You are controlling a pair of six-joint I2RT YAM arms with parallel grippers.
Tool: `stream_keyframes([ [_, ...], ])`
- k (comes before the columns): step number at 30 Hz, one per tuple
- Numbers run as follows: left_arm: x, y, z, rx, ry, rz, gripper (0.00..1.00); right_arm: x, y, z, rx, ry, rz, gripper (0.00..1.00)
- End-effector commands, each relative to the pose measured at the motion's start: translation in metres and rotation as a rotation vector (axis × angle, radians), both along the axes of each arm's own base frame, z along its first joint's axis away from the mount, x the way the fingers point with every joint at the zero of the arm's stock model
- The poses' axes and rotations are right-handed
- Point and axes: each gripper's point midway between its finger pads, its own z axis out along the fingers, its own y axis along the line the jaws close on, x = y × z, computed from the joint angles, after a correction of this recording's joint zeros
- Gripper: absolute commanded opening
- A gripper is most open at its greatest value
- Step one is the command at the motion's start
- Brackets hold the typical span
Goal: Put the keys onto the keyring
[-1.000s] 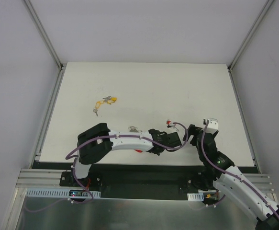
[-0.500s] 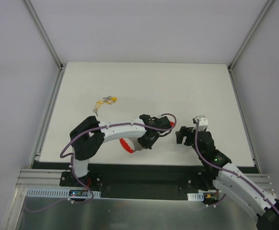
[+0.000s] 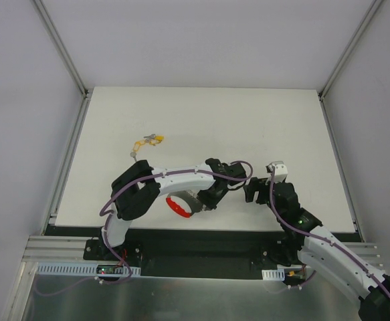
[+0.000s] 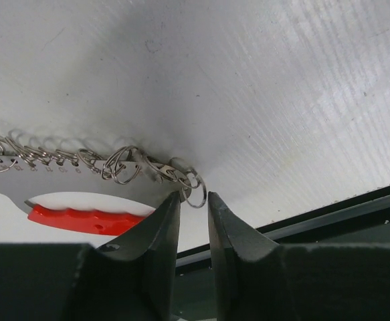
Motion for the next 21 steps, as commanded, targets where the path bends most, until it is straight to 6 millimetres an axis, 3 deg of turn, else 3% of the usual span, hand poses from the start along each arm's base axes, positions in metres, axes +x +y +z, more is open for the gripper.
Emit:
stream_keyframes([
  [1, 0.004, 0.003, 0.015, 0.007, -0.017, -0.003, 0.26, 0.005, 0.012, 0.013, 0.031, -0.055, 0.049, 0.82],
  [2, 0.006, 0.002, 0.022, -0.010, -0.035, 0.000, 0.30, 0.004, 0.013, 0.014, 0.032, -0.057, 0.058, 0.83],
  [8, 0.018, 0.004, 0.062, -0.100, -0.150, 0.031, 0.36, 0.000, 0.025, 0.019, 0.014, -0.081, 0.129, 0.88],
  [9, 0.017, 0.009, 0.063, -0.103, -0.166, 0.033, 0.39, -0.001, 0.028, 0.022, 0.011, -0.084, 0.146, 0.89],
  [10, 0.022, 0.008, 0.078, -0.157, -0.213, 0.045, 0.40, -0.002, 0.030, 0.024, 0.000, -0.090, 0.160, 0.89],
  [12, 0.021, 0.021, 0.079, -0.163, -0.247, 0.065, 0.40, -0.007, 0.040, 0.028, -0.017, -0.082, 0.212, 0.91],
  [13, 0.023, 0.023, 0.094, -0.223, -0.286, 0.084, 0.40, -0.009, 0.043, 0.030, -0.035, -0.080, 0.241, 0.91],
  [15, 0.023, 0.044, 0.091, -0.220, -0.332, 0.130, 0.44, -0.018, 0.053, 0.023, -0.090, -0.042, 0.307, 0.91],
  [16, 0.024, 0.052, 0.107, -0.274, -0.372, 0.159, 0.45, -0.019, 0.060, 0.032, -0.101, -0.049, 0.332, 0.91],
  [17, 0.024, 0.066, 0.101, -0.266, -0.396, 0.195, 0.48, -0.020, 0.064, 0.033, -0.137, -0.052, 0.365, 0.91],
  [18, 0.025, 0.075, 0.105, -0.280, -0.418, 0.223, 0.52, -0.031, 0.068, 0.018, -0.204, 0.008, 0.419, 0.91],
  [19, 0.024, 0.084, 0.119, -0.336, -0.448, 0.251, 0.54, -0.031, 0.076, 0.028, -0.221, 0.000, 0.449, 0.91],
  [20, 0.023, 0.099, 0.113, -0.327, -0.455, 0.286, 0.66, -0.034, 0.080, 0.027, -0.254, 0.008, 0.483, 0.88],
  [21, 0.021, 0.106, 0.115, -0.345, -0.459, 0.299, 0.70, -0.042, 0.088, 0.025, -0.284, 0.023, 0.536, 0.86],
])
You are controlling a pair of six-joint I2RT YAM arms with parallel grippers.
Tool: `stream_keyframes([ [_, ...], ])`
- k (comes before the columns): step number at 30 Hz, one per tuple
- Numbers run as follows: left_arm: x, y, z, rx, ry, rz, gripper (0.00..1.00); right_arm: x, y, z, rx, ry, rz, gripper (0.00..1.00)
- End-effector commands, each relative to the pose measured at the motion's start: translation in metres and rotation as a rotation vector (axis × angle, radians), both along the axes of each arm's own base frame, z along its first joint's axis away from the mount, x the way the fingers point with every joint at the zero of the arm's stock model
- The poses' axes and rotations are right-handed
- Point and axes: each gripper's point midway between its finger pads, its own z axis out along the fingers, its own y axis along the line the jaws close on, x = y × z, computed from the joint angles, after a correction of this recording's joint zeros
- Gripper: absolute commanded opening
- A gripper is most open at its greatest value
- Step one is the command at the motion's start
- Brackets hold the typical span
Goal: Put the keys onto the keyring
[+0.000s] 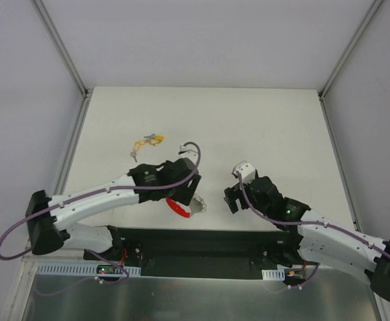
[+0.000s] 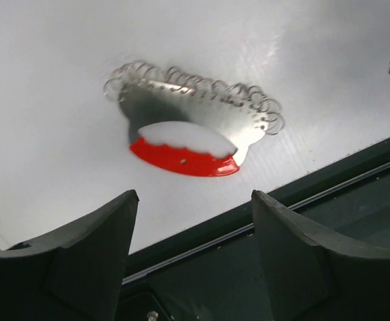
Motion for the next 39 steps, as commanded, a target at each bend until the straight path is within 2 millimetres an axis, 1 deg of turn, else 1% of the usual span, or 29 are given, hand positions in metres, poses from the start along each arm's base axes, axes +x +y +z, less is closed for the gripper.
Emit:
stream_keyframes([
  [1, 0.007, 0.047, 0.020, -0.118, -0.103, 0.168, 0.73, -0.014, 0.028, 0.008, -0.153, 0.004, 0.191, 0.85],
  [2, 0.007, 0.058, 0.015, -0.122, -0.100, 0.190, 0.78, -0.013, 0.035, 0.017, -0.166, -0.007, 0.203, 0.84],
  [3, 0.005, 0.064, 0.018, -0.143, -0.103, 0.199, 0.80, -0.020, 0.041, 0.015, -0.216, -0.014, 0.258, 0.82],
  [4, 0.002, 0.071, 0.029, -0.203, -0.126, 0.204, 0.81, -0.023, 0.045, 0.005, -0.275, 0.006, 0.291, 0.81],
  [5, 0.003, 0.080, 0.026, -0.209, -0.128, 0.225, 0.83, -0.025, 0.056, 0.015, -0.300, -0.027, 0.324, 0.78],
  [6, 0.001, 0.085, 0.029, -0.227, -0.137, 0.229, 0.84, -0.028, 0.055, 0.011, -0.365, -0.030, 0.358, 0.77],
  [7, -0.001, 0.091, 0.038, -0.277, -0.161, 0.233, 0.86, -0.029, 0.059, 0.010, -0.412, -0.037, 0.382, 0.75],
  [8, -0.002, 0.097, 0.037, -0.277, -0.170, 0.236, 0.88, -0.032, 0.062, -0.001, -0.486, -0.032, 0.412, 0.72],
  [9, -0.001, 0.102, 0.038, -0.283, -0.184, 0.248, 0.91, -0.032, 0.067, 0.001, -0.519, -0.033, 0.430, 0.69],
  [10, 0.000, 0.108, 0.044, -0.303, -0.213, 0.257, 0.91, -0.032, 0.070, -0.001, -0.560, -0.044, 0.462, 0.66],
  [11, 0.000, 0.111, 0.043, -0.298, -0.223, 0.257, 0.93, -0.034, 0.071, -0.013, -0.622, -0.030, 0.482, 0.60],
  [12, 0.000, 0.114, 0.043, -0.295, -0.235, 0.259, 0.93, -0.033, 0.079, -0.009, -0.626, -0.042, 0.493, 0.57],
  [14, 0.003, 0.120, 0.044, -0.277, -0.265, 0.262, 0.95, -0.036, 0.088, -0.013, -0.663, -0.061, 0.538, 0.52],
  [15, 0.003, 0.123, 0.043, -0.264, -0.272, 0.260, 0.96, -0.036, 0.091, -0.019, -0.685, -0.059, 0.552, 0.51],
  [17, 0.006, 0.127, 0.041, -0.234, -0.290, 0.263, 0.97, -0.038, 0.098, -0.020, -0.700, -0.070, 0.582, 0.46],
  [18, 0.007, 0.128, 0.041, -0.227, -0.294, 0.261, 0.97, -0.039, 0.100, -0.025, -0.713, -0.063, 0.595, 0.45],
  [20, 0.008, 0.129, 0.043, -0.223, -0.304, 0.261, 0.97, -0.041, 0.104, -0.026, -0.722, -0.059, 0.623, 0.41],
  [23, 0.009, 0.133, 0.047, -0.219, -0.320, 0.270, 0.98, -0.049, 0.114, -0.031, -0.720, -0.044, 0.682, 0.39],
  [25, 0.010, 0.136, 0.050, -0.221, -0.334, 0.281, 0.98, -0.052, 0.117, -0.038, -0.734, -0.030, 0.704, 0.39],
  [27, 0.009, 0.139, 0.050, -0.218, -0.341, 0.292, 0.98, -0.053, 0.122, -0.040, -0.740, -0.036, 0.716, 0.39],
  [28, 0.009, 0.140, 0.051, -0.227, -0.344, 0.297, 0.98, -0.054, 0.123, -0.044, -0.750, -0.026, 0.724, 0.39],
  [31, 0.008, 0.144, 0.050, -0.232, -0.350, 0.308, 0.98, -0.054, 0.127, -0.048, -0.755, -0.019, 0.740, 0.37],
  [32, 0.007, 0.145, 0.049, -0.228, -0.350, 0.311, 0.98, -0.056, 0.128, -0.052, -0.759, -0.008, 0.750, 0.37],
  [39, 0.008, 0.148, 0.050, -0.224, -0.358, 0.325, 0.99, -0.053, 0.130, -0.062, -0.790, -0.007, 0.760, 0.37],
])
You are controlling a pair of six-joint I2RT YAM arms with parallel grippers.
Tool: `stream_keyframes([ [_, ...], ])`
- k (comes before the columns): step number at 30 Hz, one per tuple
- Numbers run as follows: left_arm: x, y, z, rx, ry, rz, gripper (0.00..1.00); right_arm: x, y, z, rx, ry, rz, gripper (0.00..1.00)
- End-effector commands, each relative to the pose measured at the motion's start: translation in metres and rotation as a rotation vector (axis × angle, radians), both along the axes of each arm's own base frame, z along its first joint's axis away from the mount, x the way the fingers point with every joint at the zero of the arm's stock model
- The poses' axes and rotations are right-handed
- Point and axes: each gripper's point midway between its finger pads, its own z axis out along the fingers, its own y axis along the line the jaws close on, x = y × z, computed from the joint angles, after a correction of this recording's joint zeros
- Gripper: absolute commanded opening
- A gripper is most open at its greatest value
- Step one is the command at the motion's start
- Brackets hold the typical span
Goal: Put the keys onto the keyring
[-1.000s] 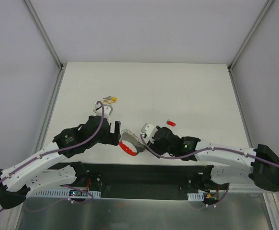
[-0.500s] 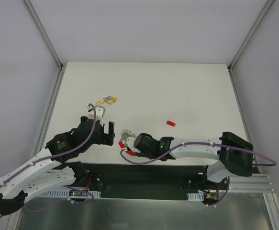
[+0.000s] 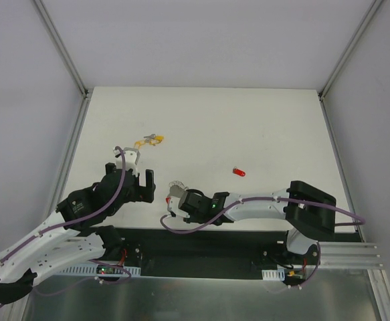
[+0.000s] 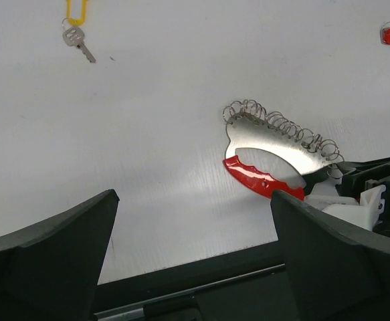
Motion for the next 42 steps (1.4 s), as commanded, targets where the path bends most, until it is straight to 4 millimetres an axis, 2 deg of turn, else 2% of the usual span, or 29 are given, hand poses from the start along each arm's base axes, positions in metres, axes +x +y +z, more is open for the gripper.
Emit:
stream_keyframes([
  [1, 0.003, 0.009, -0.001, 0.029, -0.011, 0.032, 0.99, 0.002, 0.012, 0.004, 0.007, -0.008, 0.028, 0.37],
  [11, 0.002, 0.009, -0.002, 0.035, -0.006, 0.032, 0.99, 0.010, 0.010, -0.002, -0.023, -0.046, 0.015, 0.34],
  [20, 0.002, 0.008, -0.002, 0.032, -0.006, 0.030, 0.99, 0.015, 0.019, 0.006, 0.006, -0.094, 0.021, 0.45],
  [27, 0.002, 0.008, -0.003, 0.034, -0.003, 0.026, 0.99, 0.018, 0.020, 0.006, -0.004, -0.118, 0.023, 0.45],
  [35, 0.001, 0.007, -0.004, 0.036, 0.004, 0.021, 0.99, 0.019, 0.019, -0.001, -0.024, -0.120, 0.022, 0.36],
  [39, 0.001, 0.006, -0.005, 0.037, 0.007, 0.017, 0.99, 0.019, 0.019, 0.000, -0.024, -0.120, 0.019, 0.25],
  [40, 0.001, 0.006, -0.004, 0.036, 0.006, 0.015, 0.99, 0.019, 0.019, 0.000, -0.023, -0.119, 0.020, 0.19],
  [42, 0.001, 0.006, -0.004, 0.036, 0.006, 0.013, 0.99, 0.020, 0.020, 0.005, -0.011, -0.124, 0.016, 0.16],
])
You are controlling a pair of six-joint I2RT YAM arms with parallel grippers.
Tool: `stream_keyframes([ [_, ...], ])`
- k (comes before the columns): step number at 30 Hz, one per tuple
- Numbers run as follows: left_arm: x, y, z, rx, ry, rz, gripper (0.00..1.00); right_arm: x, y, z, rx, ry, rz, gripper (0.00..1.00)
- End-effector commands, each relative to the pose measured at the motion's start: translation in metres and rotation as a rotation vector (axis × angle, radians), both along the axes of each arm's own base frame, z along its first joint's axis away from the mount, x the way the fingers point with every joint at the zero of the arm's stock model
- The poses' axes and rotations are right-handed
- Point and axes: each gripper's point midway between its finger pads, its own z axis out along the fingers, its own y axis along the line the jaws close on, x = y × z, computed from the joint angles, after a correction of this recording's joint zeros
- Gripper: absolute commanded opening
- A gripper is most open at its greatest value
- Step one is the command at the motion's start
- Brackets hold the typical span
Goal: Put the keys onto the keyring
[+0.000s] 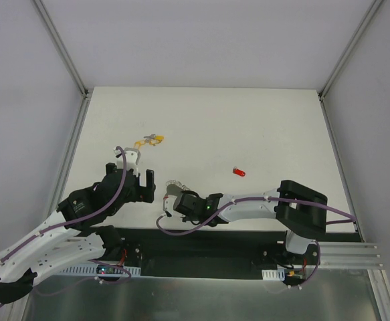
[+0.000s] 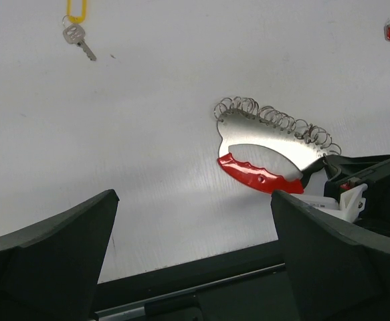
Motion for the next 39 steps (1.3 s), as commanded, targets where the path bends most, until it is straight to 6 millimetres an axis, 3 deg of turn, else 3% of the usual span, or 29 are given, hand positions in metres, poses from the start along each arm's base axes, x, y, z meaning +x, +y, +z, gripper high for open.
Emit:
stream_keyframes([
  [1, 0.001, 0.005, -0.003, 0.030, 0.001, 0.011, 0.99, 0.001, 0.003, 0.007, 0.006, -0.008, -0.003, 0.09],
  [3, 0.001, 0.004, -0.003, 0.029, 0.003, 0.008, 0.99, 0.002, 0.004, 0.013, 0.027, -0.014, -0.007, 0.01],
  [18, -0.002, -0.012, -0.008, 0.030, 0.036, -0.082, 0.98, 0.000, 0.001, 0.042, 0.241, 0.081, -0.059, 0.01],
  [21, -0.005, -0.026, -0.012, -0.002, 0.051, -0.140, 0.98, 0.003, 0.001, 0.053, 0.337, 0.107, -0.080, 0.01],
  [26, -0.004, -0.066, -0.013, -0.120, 0.024, -0.286, 0.98, 0.012, 0.003, 0.075, 0.510, 0.116, -0.106, 0.01],
  [32, 0.002, -0.100, -0.018, -0.140, 0.001, -0.419, 0.97, 0.020, 0.000, 0.119, 0.727, 0.099, -0.089, 0.01],
  [34, 0.002, -0.110, -0.011, -0.140, -0.004, -0.469, 0.97, 0.022, -0.002, 0.142, 0.826, 0.101, -0.070, 0.01],
  [39, 0.002, -0.132, 0.000, -0.139, -0.029, -0.597, 0.96, 0.023, -0.012, 0.171, 0.958, 0.121, -0.037, 0.01],
])
